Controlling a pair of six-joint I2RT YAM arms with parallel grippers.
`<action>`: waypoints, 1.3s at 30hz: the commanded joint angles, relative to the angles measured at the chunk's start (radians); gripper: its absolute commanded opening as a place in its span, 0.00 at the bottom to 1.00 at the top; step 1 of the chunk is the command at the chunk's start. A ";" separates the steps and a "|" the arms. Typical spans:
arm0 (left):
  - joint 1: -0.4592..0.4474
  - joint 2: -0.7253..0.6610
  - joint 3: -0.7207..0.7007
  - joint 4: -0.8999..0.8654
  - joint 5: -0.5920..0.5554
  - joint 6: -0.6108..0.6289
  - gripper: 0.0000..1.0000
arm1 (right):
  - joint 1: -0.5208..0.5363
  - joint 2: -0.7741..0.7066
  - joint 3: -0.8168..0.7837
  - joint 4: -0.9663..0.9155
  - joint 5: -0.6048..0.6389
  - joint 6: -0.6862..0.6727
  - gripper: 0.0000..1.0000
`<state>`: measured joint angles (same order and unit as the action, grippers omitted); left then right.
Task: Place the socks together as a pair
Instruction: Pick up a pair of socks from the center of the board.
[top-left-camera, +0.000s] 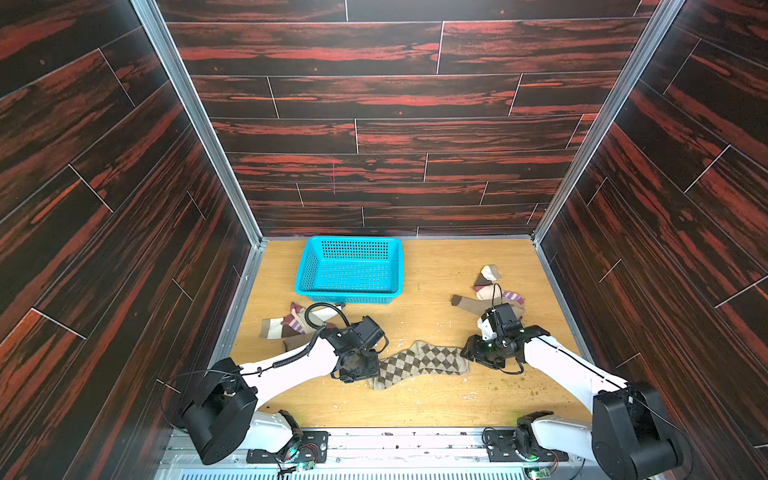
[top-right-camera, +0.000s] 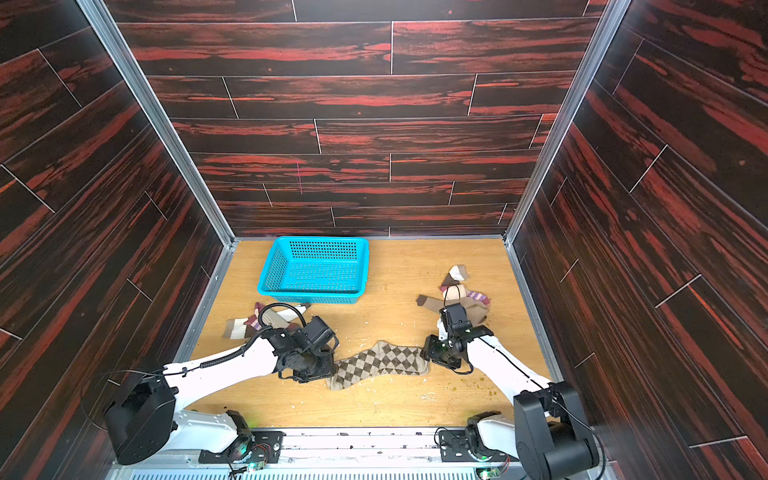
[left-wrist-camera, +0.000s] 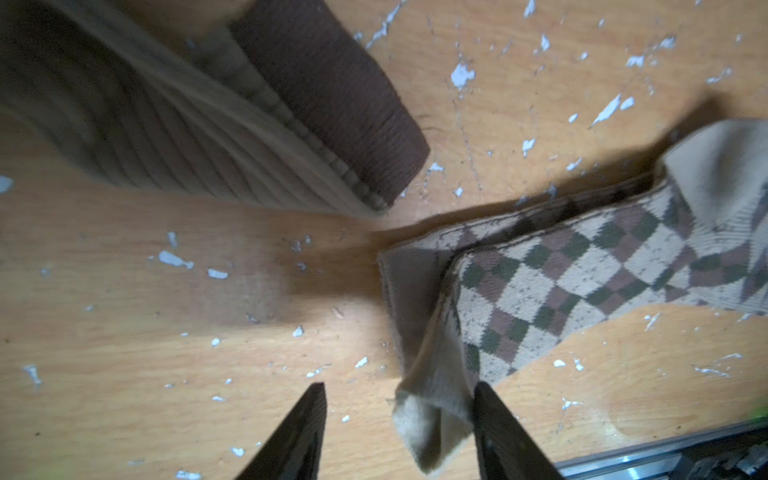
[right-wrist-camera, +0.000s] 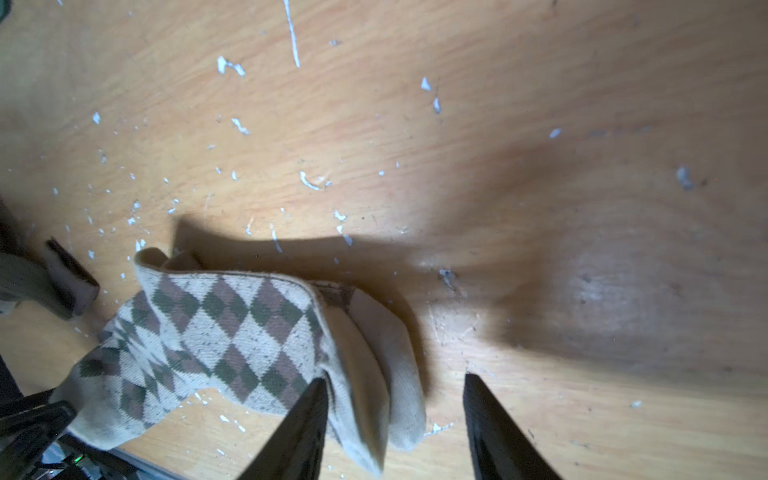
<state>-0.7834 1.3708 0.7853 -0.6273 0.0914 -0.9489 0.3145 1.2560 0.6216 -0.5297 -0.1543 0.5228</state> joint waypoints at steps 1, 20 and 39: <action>0.004 -0.022 -0.028 0.006 -0.030 -0.029 0.60 | 0.003 -0.002 -0.019 0.001 -0.031 0.017 0.57; -0.011 0.172 0.014 0.138 -0.079 -0.069 0.58 | 0.003 0.061 -0.055 0.045 -0.053 0.029 0.56; -0.051 0.302 0.097 0.122 -0.052 -0.044 0.19 | 0.005 0.066 -0.098 0.145 -0.164 0.068 0.12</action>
<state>-0.8268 1.6306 0.8719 -0.4770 0.0376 -0.9970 0.3149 1.3190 0.5350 -0.3878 -0.2844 0.5873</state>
